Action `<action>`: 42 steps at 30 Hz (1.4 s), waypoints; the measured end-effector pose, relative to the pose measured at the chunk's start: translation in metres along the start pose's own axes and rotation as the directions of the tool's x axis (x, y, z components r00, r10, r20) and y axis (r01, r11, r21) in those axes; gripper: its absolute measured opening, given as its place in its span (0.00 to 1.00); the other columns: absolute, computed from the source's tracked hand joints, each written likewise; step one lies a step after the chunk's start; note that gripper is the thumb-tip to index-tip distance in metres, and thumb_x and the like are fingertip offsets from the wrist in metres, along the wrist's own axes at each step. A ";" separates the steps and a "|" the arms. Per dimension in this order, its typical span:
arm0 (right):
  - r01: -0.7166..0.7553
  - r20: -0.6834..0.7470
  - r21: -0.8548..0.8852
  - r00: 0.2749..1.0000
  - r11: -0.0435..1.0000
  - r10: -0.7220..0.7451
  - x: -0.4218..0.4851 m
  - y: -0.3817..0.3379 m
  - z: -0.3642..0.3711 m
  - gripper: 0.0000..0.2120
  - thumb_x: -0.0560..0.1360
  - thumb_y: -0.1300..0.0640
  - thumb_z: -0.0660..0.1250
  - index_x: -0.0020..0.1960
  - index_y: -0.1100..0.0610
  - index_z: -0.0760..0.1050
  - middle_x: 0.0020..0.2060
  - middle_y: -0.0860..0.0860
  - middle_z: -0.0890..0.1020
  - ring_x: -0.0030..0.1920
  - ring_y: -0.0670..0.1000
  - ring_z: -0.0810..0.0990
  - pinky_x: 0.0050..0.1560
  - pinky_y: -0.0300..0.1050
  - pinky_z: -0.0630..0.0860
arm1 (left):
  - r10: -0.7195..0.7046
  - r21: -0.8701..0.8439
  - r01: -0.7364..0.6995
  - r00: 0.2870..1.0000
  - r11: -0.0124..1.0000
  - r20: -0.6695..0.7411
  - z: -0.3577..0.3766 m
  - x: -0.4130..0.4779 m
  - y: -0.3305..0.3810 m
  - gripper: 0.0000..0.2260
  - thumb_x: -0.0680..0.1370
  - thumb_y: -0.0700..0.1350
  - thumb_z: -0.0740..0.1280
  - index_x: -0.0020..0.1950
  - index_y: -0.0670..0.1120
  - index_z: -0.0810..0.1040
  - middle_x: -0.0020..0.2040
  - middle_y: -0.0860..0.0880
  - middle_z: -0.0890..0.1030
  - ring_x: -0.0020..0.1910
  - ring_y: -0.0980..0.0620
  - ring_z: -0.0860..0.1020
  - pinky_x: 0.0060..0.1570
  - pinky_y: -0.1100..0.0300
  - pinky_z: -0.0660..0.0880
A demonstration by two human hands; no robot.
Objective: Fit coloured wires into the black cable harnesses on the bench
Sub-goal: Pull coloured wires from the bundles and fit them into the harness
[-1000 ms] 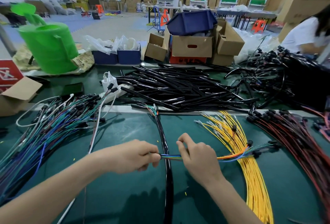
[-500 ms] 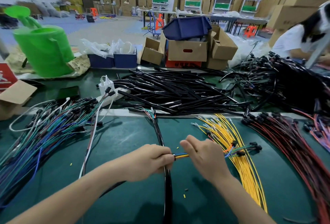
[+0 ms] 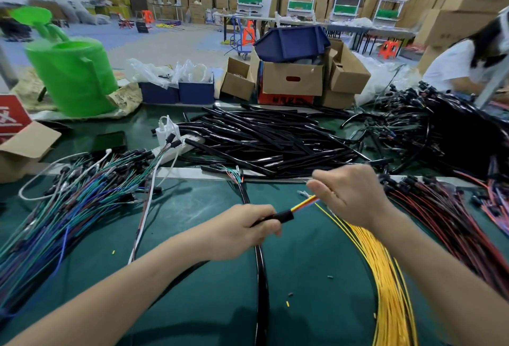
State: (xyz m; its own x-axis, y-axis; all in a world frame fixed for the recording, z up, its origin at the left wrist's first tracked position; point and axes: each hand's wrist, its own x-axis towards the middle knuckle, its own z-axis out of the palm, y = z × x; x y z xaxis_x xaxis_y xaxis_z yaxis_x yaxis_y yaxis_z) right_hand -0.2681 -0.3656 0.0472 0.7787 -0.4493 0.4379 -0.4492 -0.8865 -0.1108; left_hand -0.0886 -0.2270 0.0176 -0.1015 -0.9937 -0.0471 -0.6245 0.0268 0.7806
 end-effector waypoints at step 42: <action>0.148 0.212 -0.182 0.971 0.972 -0.108 -0.005 -0.036 0.001 0.15 0.61 0.54 0.76 0.37 0.52 0.70 0.34 0.47 0.77 0.41 0.55 0.78 0.41 0.45 0.72 | -0.090 0.045 0.089 0.996 0.995 0.006 -0.009 -0.041 0.006 0.14 0.81 0.50 0.57 0.36 0.51 0.68 0.28 0.56 0.69 0.26 0.57 0.63 0.27 0.67 0.63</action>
State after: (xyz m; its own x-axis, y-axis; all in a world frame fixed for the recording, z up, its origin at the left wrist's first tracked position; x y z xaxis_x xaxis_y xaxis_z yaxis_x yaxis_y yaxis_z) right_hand -0.2554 -0.3319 0.0484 0.8976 -0.3639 0.2486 -0.4013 -0.9081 0.1197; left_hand -0.0809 -0.1869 0.0301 -0.0498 -0.9915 -0.1205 -0.6652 -0.0571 0.7445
